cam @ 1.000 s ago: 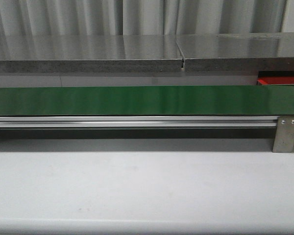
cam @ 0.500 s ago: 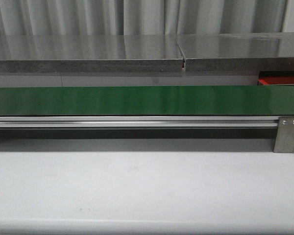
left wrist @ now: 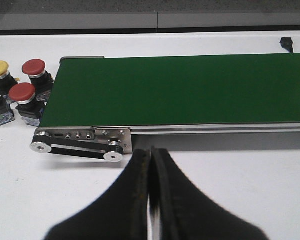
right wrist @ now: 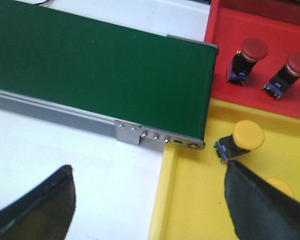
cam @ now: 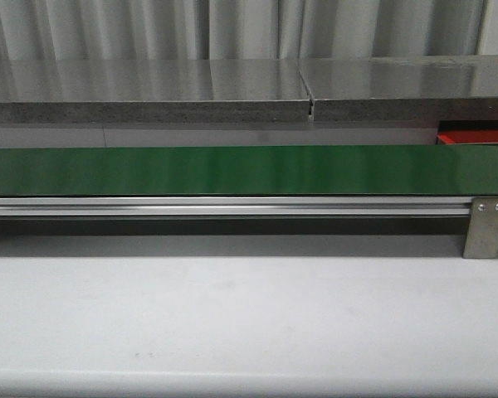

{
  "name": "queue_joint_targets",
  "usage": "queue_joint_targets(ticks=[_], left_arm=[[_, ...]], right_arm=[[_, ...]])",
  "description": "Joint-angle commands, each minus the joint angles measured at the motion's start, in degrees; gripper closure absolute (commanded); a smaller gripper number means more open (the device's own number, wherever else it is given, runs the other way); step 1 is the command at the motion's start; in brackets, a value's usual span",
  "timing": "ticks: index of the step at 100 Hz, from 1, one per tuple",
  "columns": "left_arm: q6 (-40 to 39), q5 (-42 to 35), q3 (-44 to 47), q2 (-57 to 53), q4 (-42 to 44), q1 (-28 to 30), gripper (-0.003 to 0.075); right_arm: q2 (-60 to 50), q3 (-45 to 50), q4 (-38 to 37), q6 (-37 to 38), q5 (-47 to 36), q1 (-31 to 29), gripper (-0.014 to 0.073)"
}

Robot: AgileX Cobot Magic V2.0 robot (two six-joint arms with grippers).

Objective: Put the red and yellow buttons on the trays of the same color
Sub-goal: 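Move the left gripper over a yellow button in the cluster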

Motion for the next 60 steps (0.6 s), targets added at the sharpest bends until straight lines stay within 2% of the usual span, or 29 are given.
queue_joint_targets(ticks=[1, 9, 21, 26, 49, 54, 60], left_arm=[[-0.16, -4.4, -1.6, 0.02, -0.84, -0.47, 0.0741], [-0.16, -4.4, -1.6, 0.02, -0.84, -0.47, 0.0741], [-0.16, -4.4, -1.6, 0.02, -0.84, -0.47, 0.0741], [-0.16, -4.4, -1.6, 0.02, -0.84, -0.47, 0.0741], [-0.16, -4.4, -1.6, 0.02, -0.84, -0.47, 0.0731], [-0.16, -4.4, -1.6, 0.02, -0.84, -0.47, 0.0694], [-0.16, -4.4, -1.6, 0.02, -0.84, -0.47, 0.0599]], right_arm=[[-3.47, 0.6, 0.42, -0.47, -4.0, -0.06, 0.0126], [-5.49, 1.58, 0.42, -0.47, -3.88, -0.06, 0.0305], [-7.07, 1.67, 0.42, -0.47, -3.15, -0.06, 0.062], [-7.19, 1.67, 0.42, -0.47, -3.07, -0.06, 0.0719], [-7.19, 1.67, 0.54, -0.41, -1.96, -0.06, 0.0712], [-7.19, 1.67, 0.54, -0.41, -1.96, -0.06, 0.0712], [-7.19, 1.67, 0.54, -0.41, -1.96, -0.06, 0.0712]])
